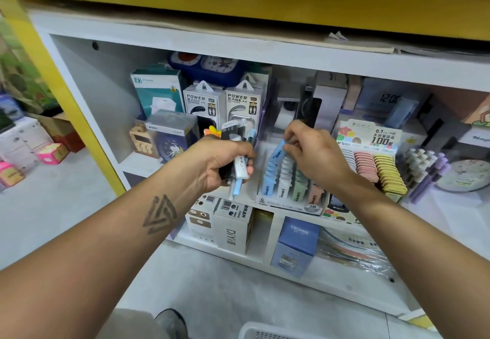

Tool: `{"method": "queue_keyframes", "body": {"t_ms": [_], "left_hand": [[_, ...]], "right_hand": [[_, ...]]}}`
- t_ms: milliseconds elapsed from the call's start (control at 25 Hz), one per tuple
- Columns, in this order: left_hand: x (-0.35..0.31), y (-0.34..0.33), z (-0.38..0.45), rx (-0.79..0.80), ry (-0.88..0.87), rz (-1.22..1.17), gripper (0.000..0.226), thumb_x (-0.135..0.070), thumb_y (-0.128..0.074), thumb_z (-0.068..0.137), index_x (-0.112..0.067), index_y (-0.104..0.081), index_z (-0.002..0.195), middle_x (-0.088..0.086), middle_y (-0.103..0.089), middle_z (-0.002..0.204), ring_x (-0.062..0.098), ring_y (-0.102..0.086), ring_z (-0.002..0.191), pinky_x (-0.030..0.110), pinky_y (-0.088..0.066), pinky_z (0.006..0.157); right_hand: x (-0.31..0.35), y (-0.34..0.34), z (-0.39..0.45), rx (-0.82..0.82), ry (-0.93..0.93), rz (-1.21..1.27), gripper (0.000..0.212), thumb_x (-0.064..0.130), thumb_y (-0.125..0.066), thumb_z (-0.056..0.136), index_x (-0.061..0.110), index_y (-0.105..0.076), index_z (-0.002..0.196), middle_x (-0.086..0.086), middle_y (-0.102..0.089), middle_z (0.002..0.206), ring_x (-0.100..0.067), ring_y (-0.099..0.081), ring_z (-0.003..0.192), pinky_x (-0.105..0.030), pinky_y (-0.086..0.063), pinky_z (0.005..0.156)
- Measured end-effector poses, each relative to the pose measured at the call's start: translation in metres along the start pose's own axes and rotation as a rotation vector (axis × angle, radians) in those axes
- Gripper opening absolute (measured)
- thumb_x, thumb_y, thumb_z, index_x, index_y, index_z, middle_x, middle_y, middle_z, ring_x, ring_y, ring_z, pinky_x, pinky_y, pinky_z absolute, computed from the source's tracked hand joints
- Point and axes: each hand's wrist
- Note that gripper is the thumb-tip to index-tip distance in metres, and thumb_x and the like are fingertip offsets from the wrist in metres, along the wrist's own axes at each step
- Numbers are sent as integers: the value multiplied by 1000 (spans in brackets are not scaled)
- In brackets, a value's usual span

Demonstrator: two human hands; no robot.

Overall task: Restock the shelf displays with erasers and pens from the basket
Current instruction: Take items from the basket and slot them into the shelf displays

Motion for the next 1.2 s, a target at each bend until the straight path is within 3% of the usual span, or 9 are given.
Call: {"method": "queue_keyframes", "body": {"t_ms": [400, 560, 680, 720, 800, 880, 920, 1040, 1200], "left_hand": [[3, 4, 0, 20, -2, 25, 8, 2, -67, 81, -3, -61, 79, 12, -61, 60, 20, -59, 45, 24, -49, 45], [3, 2, -2, 30, -17, 45, 7, 2, -66, 81, -3, -62, 80, 11, -61, 59, 19, -60, 45, 24, -49, 45], [2, -2, -5, 66, -35, 56, 6, 2, -68, 80, -2, -63, 82, 11, -63, 60, 19, -61, 48, 25, -52, 48], [1, -5, -6, 86, -38, 60, 5, 1, -68, 81, -2, -64, 82, 11, -63, 61, 19, -62, 49, 26, -53, 49], [0, -12, -9, 137, -36, 59, 4, -1, -67, 85, -3, -64, 83, 10, -65, 62, 19, -64, 51, 28, -56, 51], [-1, -24, -12, 194, -44, 63, 3, -3, -66, 88, -1, -65, 87, 11, -66, 64, 20, -66, 54, 30, -58, 53], [-1, -32, -14, 222, -58, 59, 7, -4, -66, 88, 2, -66, 92, 13, -67, 66, 21, -67, 56, 31, -58, 54], [0, -58, -18, 302, -87, 19, 24, -4, -68, 87, 7, -66, 109, 18, -70, 73, 26, -70, 60, 33, -58, 54], [4, -99, -24, 417, -25, -57, 15, -4, -66, 88, 8, -70, 96, 25, -71, 80, 32, -73, 70, 37, -61, 59]], "right_hand": [[5, -15, 5, 101, 36, -20, 12, 18, -72, 90, 24, -61, 92, 3, -71, 89, -21, -67, 83, -43, -57, 79], [3, -16, 4, 145, 71, -128, 3, 22, -67, 94, 24, -67, 96, 3, -71, 92, -22, -65, 87, -41, -55, 80], [4, -14, 4, 179, 42, -189, 14, 22, -63, 96, 24, -76, 100, 5, -72, 99, -20, -66, 92, -36, -55, 82], [6, -10, 5, 162, -18, -79, 15, 23, -63, 96, 25, -76, 102, 9, -72, 99, -15, -66, 89, -32, -54, 79], [10, 4, 4, 136, -239, 396, 13, 28, -65, 96, 25, -76, 103, 11, -75, 92, -8, -67, 76, -23, -50, 68], [13, 24, -1, 164, -407, 888, 19, 29, -68, 94, 14, -74, 103, -5, -77, 87, -13, -65, 64, -24, -49, 59], [11, 33, -5, 172, -431, 997, 21, 25, -71, 92, 8, -72, 105, -11, -76, 84, -15, -65, 61, -24, -51, 56], [2, 58, -25, 150, -454, 1050, 23, 7, -74, 86, 0, -67, 107, -16, -72, 75, -14, -66, 58, -20, -53, 52], [-20, 92, -52, 88, -518, 1099, 19, 7, -73, 87, 3, -64, 103, -14, -71, 73, -15, -66, 56, -21, -54, 53]]}}
Point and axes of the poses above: each hand's wrist, its own z-axis towards the middle knuckle, its own y-axis out of the back of the hand, x = y × z
